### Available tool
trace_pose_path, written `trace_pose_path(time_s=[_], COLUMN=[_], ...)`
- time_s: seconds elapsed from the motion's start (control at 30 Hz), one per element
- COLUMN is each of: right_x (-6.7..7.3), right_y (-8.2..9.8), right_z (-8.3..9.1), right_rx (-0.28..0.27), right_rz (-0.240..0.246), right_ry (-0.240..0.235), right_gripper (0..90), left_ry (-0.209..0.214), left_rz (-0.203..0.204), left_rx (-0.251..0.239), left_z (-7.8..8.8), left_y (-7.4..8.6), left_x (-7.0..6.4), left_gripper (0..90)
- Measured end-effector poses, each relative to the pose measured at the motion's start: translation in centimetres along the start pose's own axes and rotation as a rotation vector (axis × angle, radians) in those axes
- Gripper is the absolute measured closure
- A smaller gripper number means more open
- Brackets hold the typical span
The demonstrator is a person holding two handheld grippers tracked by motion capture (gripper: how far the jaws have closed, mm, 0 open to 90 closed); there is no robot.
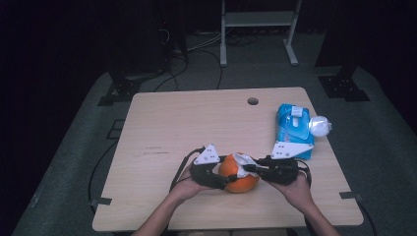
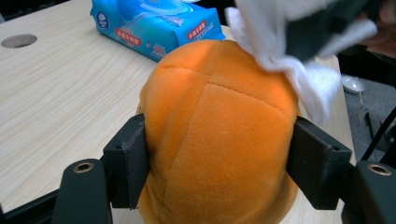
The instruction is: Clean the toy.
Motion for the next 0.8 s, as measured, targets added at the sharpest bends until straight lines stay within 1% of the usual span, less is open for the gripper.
trace_pose_path(time_s=[0.03, 0.07, 0.1, 0.17, 0.2, 0.23, 0.3, 0.37, 0.4, 0.43, 0.47, 0.5, 0.53, 0.57, 0.6, 0.63, 0.67, 0.7, 0.73, 0.8], right_x=[0.1, 0.0, -0.2, -0.9, -1.2, -1.4, -1.6, -1.9, -2.0, -2.0, -2.0, -2.0, -2.0, -2.0, -1.9, -1.9, -1.7, -1.5, -1.0, -0.4], right_y=[0.0, 0.0, 0.1, 0.3, 0.4, 0.5, 0.6, 0.7, 0.8, 0.9, 1.0, 1.0, 1.0, 1.0, 0.9, 0.9, 0.8, 0.6, 0.3, 0.0], right_z=[-0.1, -0.2, -0.2, 0.0, 0.1, 0.3, 0.5, 0.5, 0.4, 0.4, 0.4, 0.4, 0.5, 0.5, 0.5, 0.5, 0.5, 0.5, 0.4, 0.0], right_rx=[0.008, 0.01, 0.011, 0.006, 0.002, -0.003, -0.001, 0.001, 0.003, 0.01, 0.01, 0.012, 0.015, 0.014, 0.014, 0.013, 0.011, 0.008, 0.0, 0.003], right_rz=[0.014, 0.023, 0.017, -0.013, -0.03, -0.036, -0.043, -0.05, -0.053, -0.054, -0.054, -0.049, -0.042, -0.045, -0.046, -0.044, -0.037, -0.035, -0.037, -0.006], right_ry=[0.017, 0.025, 0.022, 0.013, 0.012, 0.015, 0.026, 0.02, 0.011, 0.005, 0.005, 0.012, 0.02, 0.02, 0.022, 0.024, 0.025, 0.022, -0.006, -0.011], right_gripper=[80.6, 80.7, 80.7, 80.7, 80.7, 80.7, 80.6, 80.6, 80.6, 80.6, 80.6, 80.6, 80.6, 80.6, 80.6, 80.6, 80.7, 80.7, 80.8, 80.8], left_ry=[-0.003, -0.006, -0.008, -0.016, -0.015, -0.017, -0.018, -0.009, 0.003, 0.015, 0.027, 0.033, 0.032, 0.04, 0.038, 0.026, 0.023, 0.017, 0.02, 0.024], left_rz=[-0.013, -0.027, -0.057, -0.097, -0.107, -0.12, -0.138, -0.151, -0.151, -0.14, -0.122, -0.091, -0.075, -0.076, -0.093, -0.105, -0.104, -0.105, -0.103, -0.111], left_rx=[0.001, 0.003, 0.007, 0.015, 0.016, 0.019, 0.024, 0.03, 0.03, 0.022, 0.009, -0.01, -0.012, -0.011, -0.012, -0.008, -0.008, -0.019, -0.024, -0.018], left_z=[0.0, 0.0, 0.0, -0.1, -0.2, -0.3, -0.5, -0.5, -0.4, -0.3, -0.2, -0.1, -0.2, -0.3, -0.4, -0.4, -0.5, -0.6, -0.6, -0.7], left_y=[0.0, 0.0, 0.0, -0.1, -0.1, -0.2, -0.3, -0.3, -0.3, -0.4, -0.4, -0.4, -0.3, -0.2, -0.1, -0.1, -0.1, 0.0, 0.0, 0.0], left_x=[-0.2, -0.3, -0.6, -1.0, -1.2, -1.4, -1.8, -2.0, -1.9, -1.7, -1.3, -0.8, -0.7, -0.6, -0.7, -0.8, -0.9, -0.9, -0.9, -1.1], left_gripper=[29.7, 30.1, 30.2, 30.6, 30.8, 30.8, 30.6, 28.4, 26.1, 22.7, 18.6, 15.0, 12.0, 13.7, 19.1, 22.0, 24.9, 28.2, 31.8, 32.1])
Point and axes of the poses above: each handheld gripper's, and its own axes: z roughly backward along the jaws, y roughly out of its underside, x roughly to its left, the point moved 4 cm from there along -z, roughly forward along the jaws, and after that the axes turned 10 degrees about x, right-handed, at the moved point
